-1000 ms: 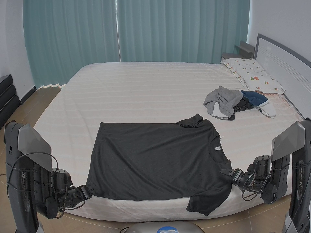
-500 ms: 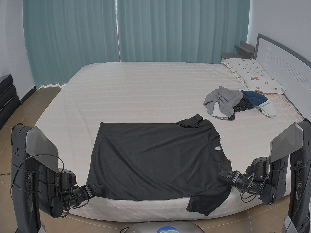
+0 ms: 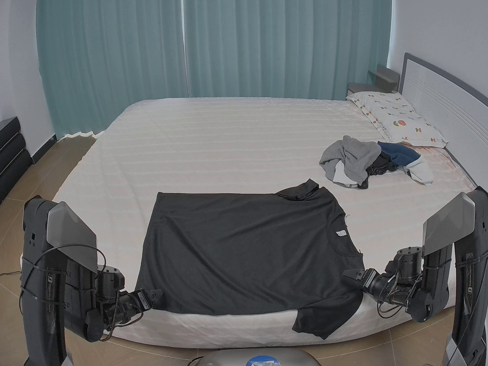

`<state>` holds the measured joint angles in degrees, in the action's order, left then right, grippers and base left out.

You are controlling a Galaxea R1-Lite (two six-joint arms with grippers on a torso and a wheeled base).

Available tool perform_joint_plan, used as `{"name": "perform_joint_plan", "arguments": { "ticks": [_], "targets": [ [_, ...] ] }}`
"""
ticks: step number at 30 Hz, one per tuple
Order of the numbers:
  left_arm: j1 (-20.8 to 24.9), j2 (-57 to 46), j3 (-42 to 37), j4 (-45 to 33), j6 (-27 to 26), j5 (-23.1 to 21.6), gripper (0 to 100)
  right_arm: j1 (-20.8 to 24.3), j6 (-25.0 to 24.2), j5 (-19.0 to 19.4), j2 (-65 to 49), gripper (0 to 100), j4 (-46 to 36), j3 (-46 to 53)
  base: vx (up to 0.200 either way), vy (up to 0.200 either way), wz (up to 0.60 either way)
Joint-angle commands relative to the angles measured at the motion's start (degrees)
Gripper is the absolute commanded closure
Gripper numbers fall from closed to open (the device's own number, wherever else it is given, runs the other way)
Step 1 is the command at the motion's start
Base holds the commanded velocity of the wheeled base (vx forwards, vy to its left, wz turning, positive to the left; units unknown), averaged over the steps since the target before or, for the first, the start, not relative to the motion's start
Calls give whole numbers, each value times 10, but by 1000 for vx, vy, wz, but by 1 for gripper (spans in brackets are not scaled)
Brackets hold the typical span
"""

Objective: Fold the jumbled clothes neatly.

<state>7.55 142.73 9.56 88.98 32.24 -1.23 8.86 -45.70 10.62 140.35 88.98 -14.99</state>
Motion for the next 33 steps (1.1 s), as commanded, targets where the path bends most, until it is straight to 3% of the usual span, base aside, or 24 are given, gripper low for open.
{"name": "perform_joint_plan", "arguments": {
  "ticks": [1, 5, 6, 10, 13, 22, 33],
  "targets": [
    [2, 4, 2, 10, 1, 4, 0, 0, -1, 1, 1, 0, 8, 0, 0, 0, 0],
    [3, 6, 5, 10, 4, 10, 0, 0, 0, 0, 0, 0, 8, 0, 0, 0, 0],
    [3, 6, 5, 10, 4, 10, 100, 0, -1, 0, 0, 0, 8, 0, 0, 0, 0],
    [3, 5, -3, 10, 7, 24, 100, 0, -1, 0, 0, 0, 8, 0, 0, 0, 0],
    [3, 5, -11, 10, 26, 65, 100, 0, 0, 0, 0, 0, 8, 0, 0, 0, 0],
    [6, 1, -22, 10, 41, 68, 100, 0, 3, 0, -3, 0, 8, 2, 0, 0, 0],
    [5, -13, -16, 10, 102, 62, 100, -4, 95, 0, -20, 0, 8, 45, 0, 0, 0]
  ]
}}
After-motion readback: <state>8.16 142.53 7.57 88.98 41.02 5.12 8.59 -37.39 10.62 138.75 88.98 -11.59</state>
